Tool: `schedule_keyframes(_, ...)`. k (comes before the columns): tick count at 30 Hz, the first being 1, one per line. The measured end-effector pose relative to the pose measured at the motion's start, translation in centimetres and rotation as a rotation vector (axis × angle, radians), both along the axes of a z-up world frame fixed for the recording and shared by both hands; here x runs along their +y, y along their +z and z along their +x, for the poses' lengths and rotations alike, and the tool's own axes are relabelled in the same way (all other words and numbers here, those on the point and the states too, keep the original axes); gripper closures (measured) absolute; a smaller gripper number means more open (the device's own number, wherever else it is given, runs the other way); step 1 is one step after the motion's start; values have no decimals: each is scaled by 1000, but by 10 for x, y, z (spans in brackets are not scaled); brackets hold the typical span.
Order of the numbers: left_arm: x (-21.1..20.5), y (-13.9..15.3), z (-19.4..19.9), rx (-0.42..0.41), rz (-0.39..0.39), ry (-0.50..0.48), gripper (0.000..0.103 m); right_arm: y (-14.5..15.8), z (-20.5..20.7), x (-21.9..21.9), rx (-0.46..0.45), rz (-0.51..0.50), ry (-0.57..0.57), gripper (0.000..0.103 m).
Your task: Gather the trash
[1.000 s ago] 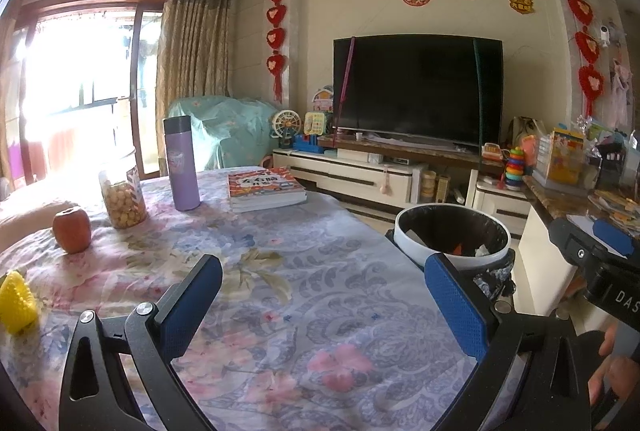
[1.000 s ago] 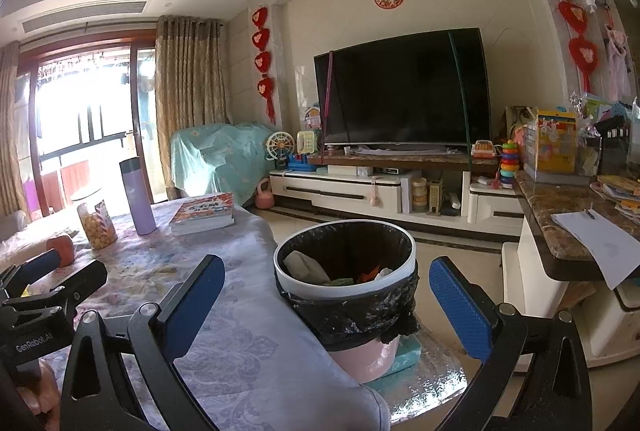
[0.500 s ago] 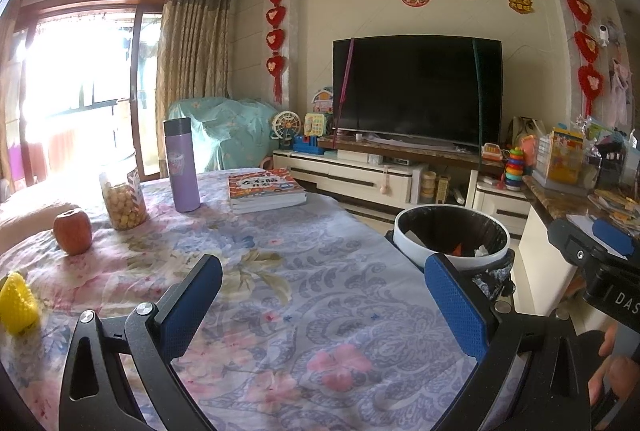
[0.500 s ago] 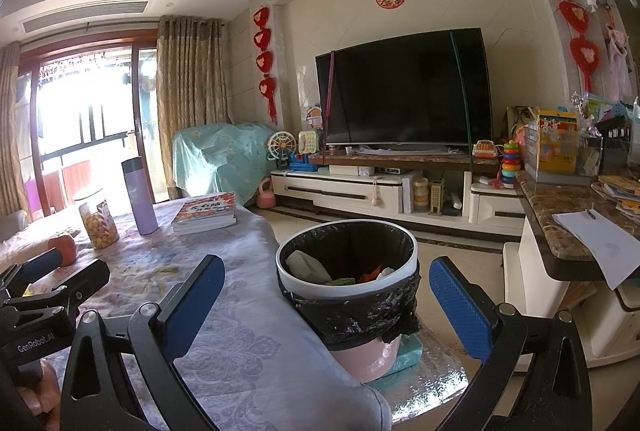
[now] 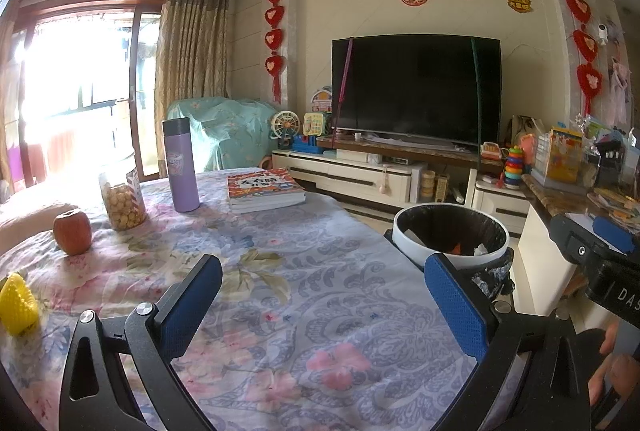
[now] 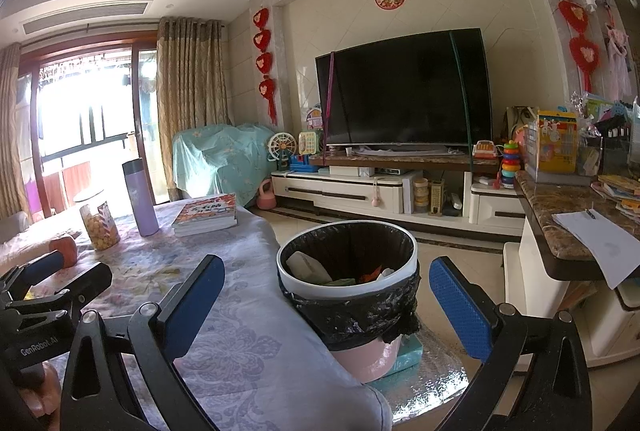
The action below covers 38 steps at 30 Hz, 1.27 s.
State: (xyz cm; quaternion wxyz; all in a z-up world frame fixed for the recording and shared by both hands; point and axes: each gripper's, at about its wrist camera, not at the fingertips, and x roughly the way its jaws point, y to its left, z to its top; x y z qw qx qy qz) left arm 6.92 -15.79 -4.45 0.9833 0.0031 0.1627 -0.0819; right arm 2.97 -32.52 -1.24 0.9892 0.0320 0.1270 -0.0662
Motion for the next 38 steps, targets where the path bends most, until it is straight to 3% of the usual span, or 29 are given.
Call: schedule_keyframes(38, 3, -5, 7, 16, -3, -7, 1, -1, 14, 13, 17, 26, 21, 0)
